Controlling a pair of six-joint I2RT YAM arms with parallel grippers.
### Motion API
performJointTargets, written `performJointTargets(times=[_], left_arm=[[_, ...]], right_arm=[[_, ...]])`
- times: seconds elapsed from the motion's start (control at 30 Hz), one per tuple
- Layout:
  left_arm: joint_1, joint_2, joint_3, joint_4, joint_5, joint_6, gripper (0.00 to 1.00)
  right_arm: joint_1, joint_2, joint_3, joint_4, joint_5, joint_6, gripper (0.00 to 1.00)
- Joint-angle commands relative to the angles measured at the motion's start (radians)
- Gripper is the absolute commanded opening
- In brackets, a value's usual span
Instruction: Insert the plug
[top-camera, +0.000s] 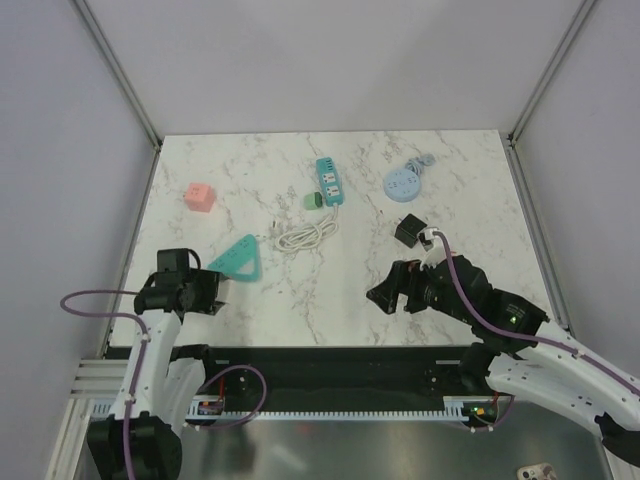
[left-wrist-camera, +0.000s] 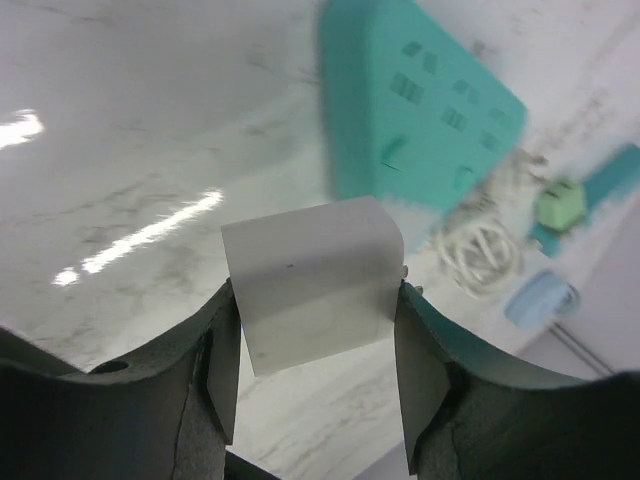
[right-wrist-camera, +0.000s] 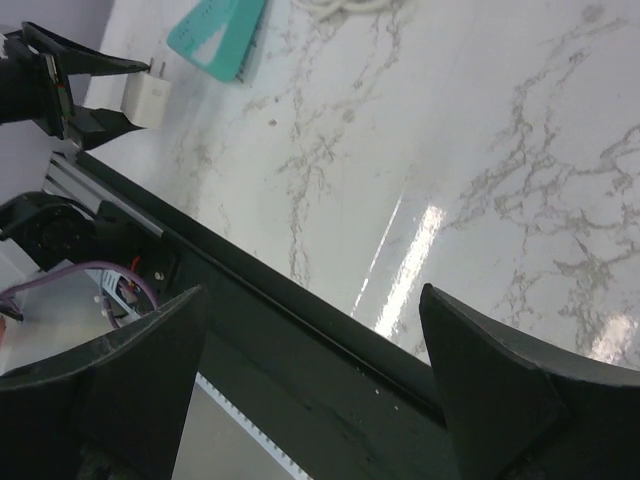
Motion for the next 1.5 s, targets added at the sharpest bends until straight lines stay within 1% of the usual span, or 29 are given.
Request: performJointTargets(times=[0.0,0.07,0.1,0.2,0.23,0.27,0.3,0.37,0.4,0.43,0.5,0.53,0.6,0.63,0.67,0.7,0.77,0.8,0.83,0.87,0.9,0.93,1.0,1.03,1.13,1.27,1.33,1.4,1.47], left_arm=[[-0.021,-0.112,0.023,0.217,0.21,0.081,0.02],[-0.041,-0.135,0.05,0.272,0.284,0.126,0.02],[-0.047,-0.14,0.058,0.359,0.379,0.174,0.02],[-0.089,-0.136,0.073,0.558,0.534,0.242,0.02],[-0.142,-0.123,0.093,0.585,0.545,0.261,0.02],[-0.154,-0.114,0.105,0.6,0.559,0.281,0.02],[-0.167,-0.075,0.116,0.61,0.597,0.322,0.02],[-0.196,-0.024,0.136,0.659,0.661,0.356,0.02],[-0.228,0.03,0.135,0.703,0.724,0.374,0.02],[-0.248,0.054,0.132,0.722,0.754,0.377,0.02],[-0.291,0.1,0.13,0.757,0.821,0.393,0.02],[-0.329,0.123,0.125,0.799,0.835,0.397,0.02],[-0.354,0.13,0.115,0.837,0.864,0.39,0.02],[-0.36,0.131,0.096,0.899,0.876,0.378,0.02],[-0.36,0.134,0.086,0.957,0.878,0.355,0.02],[-0.36,0.144,0.082,0.969,0.851,0.31,0.02],[-0.36,0.157,0.069,0.998,0.8,0.24,0.02],[-0.36,0.153,0.052,1.028,0.735,0.125,0.02],[-0.362,0.145,-0.012,1.071,0.696,0.048,0.02],[-0.363,0.13,-0.055,1.21,0.656,-0.039,0.02],[-0.368,0.13,-0.101,1.288,0.593,-0.211,0.02],[-0.371,0.139,-0.162,1.365,0.575,-0.28,0.02],[-0.371,0.182,-0.171,1.442,0.565,-0.375,0.02],[-0.372,0.193,-0.154,1.444,0.565,-0.383,0.02],[-0.372,0.211,-0.145,1.45,0.547,-0.426,0.02],[-0.372,0.184,-0.154,1.456,0.519,-0.474,0.02],[-0.374,0.161,-0.155,1.444,0.518,-0.482,0.02],[-0.372,0.144,-0.166,1.427,0.521,-0.5,0.02],[-0.374,0.107,-0.183,1.424,0.504,-0.534,0.02]], right_arm=[[0.0,-0.011,-0.015,0.176,0.03,0.031,0.94],[0.0,0.015,-0.008,0.236,0.036,0.04,0.94],[0.0,0.034,0.006,0.279,0.03,0.034,0.93],[0.0,0.117,0.096,0.294,0.013,0.014,0.94],[0.0,0.147,0.139,0.293,0.013,0.004,0.94],[0.0,0.16,0.156,0.293,0.008,0.0,0.95],[0.0,0.166,0.17,0.293,-0.004,-0.012,0.95],[0.0,0.184,0.213,0.302,-0.041,-0.068,0.97],[-0.002,0.201,0.249,0.31,-0.05,-0.099,0.98],[-0.002,0.212,0.27,0.317,-0.059,-0.114,0.98],[-0.003,0.25,0.328,0.34,-0.133,-0.142,0.97],[-0.003,0.262,0.345,0.345,-0.148,-0.154,0.97],[-0.003,0.285,0.368,0.346,-0.141,-0.151,0.96],[-0.003,0.298,0.36,0.356,-0.121,-0.148,0.95],[-0.003,0.299,0.342,0.395,-0.095,-0.127,0.95],[-0.002,0.304,0.289,0.427,-0.069,-0.119,0.95],[-0.003,0.318,0.236,0.493,-0.046,-0.105,0.93],[-0.002,0.34,0.187,0.57,-0.044,-0.108,0.92],[0.0,0.356,0.163,0.63,-0.044,-0.119,0.91],[0.003,0.368,0.134,0.775,-0.042,-0.137,0.89],[0.021,0.379,0.042,0.87,0.0,-0.185,0.89],[0.035,0.384,-0.003,0.968,0.025,-0.206,0.89],[0.056,0.425,-0.045,1.152,0.062,-0.249,0.89],[0.062,0.446,-0.031,1.161,0.071,-0.294,0.89],[0.084,0.548,0.023,1.159,0.121,-0.358,0.89],[0.093,0.62,-0.005,1.29,0.146,-0.358,0.88],[0.098,0.652,0.014,1.291,0.177,-0.36,0.87],[0.098,0.67,0.02,1.314,0.243,-0.346,0.86],[0.098,0.692,0.018,1.372,0.238,-0.329,0.85]])
